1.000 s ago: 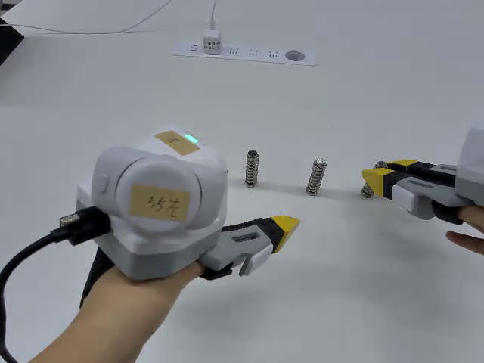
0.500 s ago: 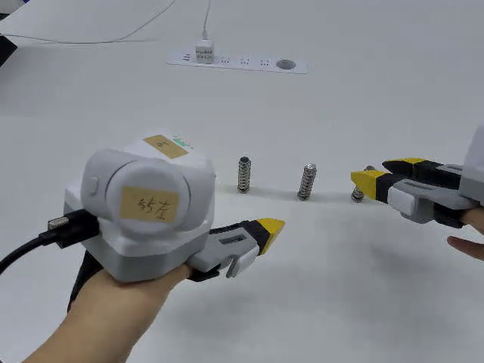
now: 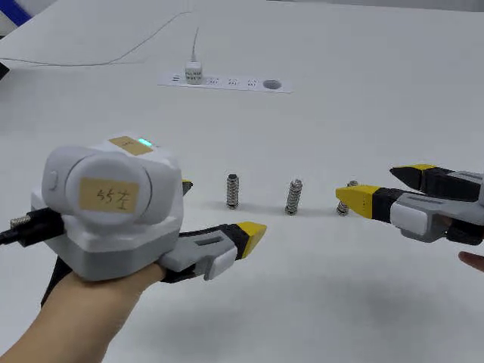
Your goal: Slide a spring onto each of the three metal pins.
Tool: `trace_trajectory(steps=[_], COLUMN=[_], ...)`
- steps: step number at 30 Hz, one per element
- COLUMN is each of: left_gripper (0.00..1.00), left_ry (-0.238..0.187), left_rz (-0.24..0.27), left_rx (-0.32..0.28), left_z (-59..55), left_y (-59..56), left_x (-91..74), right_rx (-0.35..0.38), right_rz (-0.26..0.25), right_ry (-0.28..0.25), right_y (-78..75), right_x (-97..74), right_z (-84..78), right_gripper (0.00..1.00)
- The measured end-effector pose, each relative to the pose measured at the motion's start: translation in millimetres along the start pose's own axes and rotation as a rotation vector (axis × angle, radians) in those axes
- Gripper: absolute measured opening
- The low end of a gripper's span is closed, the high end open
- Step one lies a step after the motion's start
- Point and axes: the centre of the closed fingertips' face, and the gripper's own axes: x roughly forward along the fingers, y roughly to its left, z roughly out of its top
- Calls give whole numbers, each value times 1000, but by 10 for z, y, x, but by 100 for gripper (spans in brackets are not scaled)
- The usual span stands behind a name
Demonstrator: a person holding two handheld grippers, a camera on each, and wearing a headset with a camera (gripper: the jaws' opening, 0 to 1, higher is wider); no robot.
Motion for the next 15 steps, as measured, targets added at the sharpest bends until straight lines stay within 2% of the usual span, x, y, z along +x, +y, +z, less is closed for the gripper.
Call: trace_trajectory(steps=[7, 15], left_gripper=[67, 70], left_ry=[-7, 4], left_rz=[0, 12], left_rx=[-11, -8], left_z=[48, 44], left_y=[0, 3], left_x=[-110, -223], right_rx=[11, -29], right_rz=[8, 13], right_ry=[2, 33], right_y=[81, 193], right_x=[-141, -267], right_z=[4, -67], right_gripper=[66, 71])
